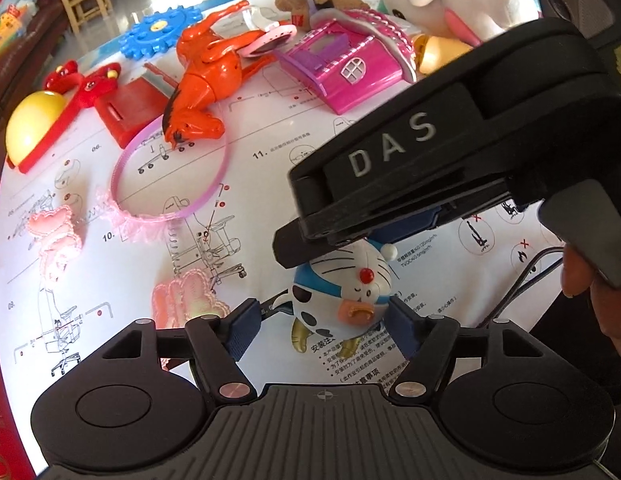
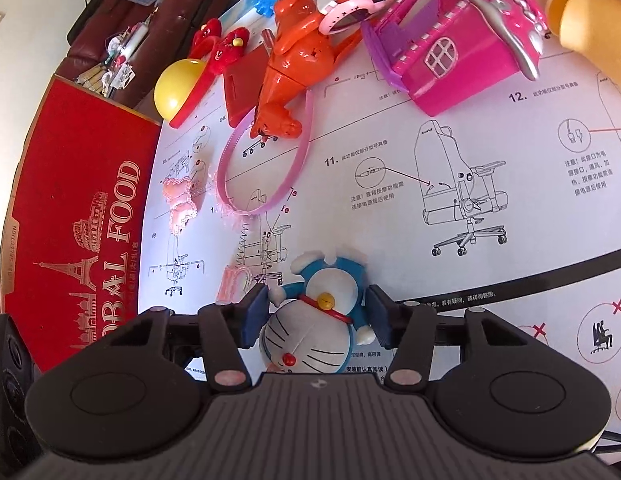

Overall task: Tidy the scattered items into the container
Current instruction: 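Close the left gripper on the Doraemon figure while the right gripper grips it too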

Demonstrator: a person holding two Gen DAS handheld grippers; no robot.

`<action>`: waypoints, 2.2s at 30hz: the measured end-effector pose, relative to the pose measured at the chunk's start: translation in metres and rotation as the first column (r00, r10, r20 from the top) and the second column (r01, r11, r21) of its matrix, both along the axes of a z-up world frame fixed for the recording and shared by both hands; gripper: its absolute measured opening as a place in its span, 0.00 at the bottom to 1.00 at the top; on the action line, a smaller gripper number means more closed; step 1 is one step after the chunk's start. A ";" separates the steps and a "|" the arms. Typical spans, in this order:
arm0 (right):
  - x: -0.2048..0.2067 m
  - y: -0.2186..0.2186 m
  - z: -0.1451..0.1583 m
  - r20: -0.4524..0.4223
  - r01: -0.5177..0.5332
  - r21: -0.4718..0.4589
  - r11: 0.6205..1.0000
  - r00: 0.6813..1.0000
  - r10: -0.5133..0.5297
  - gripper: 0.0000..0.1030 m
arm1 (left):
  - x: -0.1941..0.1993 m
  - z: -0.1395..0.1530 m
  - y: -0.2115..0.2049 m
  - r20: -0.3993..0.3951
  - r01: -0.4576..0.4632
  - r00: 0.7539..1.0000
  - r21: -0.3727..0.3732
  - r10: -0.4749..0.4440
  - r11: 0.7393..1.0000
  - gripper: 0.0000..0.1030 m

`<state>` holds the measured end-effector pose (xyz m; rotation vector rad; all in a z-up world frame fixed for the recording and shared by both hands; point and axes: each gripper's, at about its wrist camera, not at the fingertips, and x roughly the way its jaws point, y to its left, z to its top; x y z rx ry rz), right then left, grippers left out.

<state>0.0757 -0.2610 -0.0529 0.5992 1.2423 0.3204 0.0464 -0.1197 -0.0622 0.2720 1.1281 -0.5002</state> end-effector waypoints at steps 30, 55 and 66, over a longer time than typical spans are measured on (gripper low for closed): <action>-0.005 0.005 0.002 0.038 -0.010 -0.034 0.999 0.999 0.011 0.59 | -0.004 -0.001 -0.004 0.013 -0.004 1.000 0.012 0.004 1.000 0.78; -0.005 0.008 0.003 0.044 0.002 -0.035 0.999 0.999 -0.001 0.58 | -0.006 0.000 -0.006 0.011 -0.012 1.000 -0.003 0.012 1.000 0.52; -0.009 -0.002 0.007 0.026 0.038 0.017 0.999 0.999 -0.039 0.56 | -0.012 0.006 -0.001 0.019 -0.015 1.000 -0.041 0.015 0.999 0.51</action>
